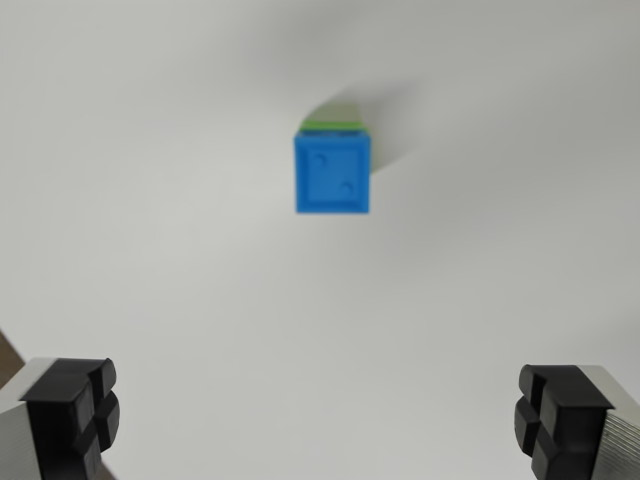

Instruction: Stack cube

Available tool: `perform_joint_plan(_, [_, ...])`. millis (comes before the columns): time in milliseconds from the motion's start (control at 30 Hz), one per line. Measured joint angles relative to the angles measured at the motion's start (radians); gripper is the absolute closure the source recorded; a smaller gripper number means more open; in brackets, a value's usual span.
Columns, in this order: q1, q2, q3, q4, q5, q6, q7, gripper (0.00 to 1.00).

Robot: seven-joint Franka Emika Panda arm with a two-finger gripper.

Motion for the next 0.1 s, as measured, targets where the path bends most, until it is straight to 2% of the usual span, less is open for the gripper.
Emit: perform_joint_plan(100, [0.0,0.0,0.0,0.0,0.0,0.0,0.0,0.0])
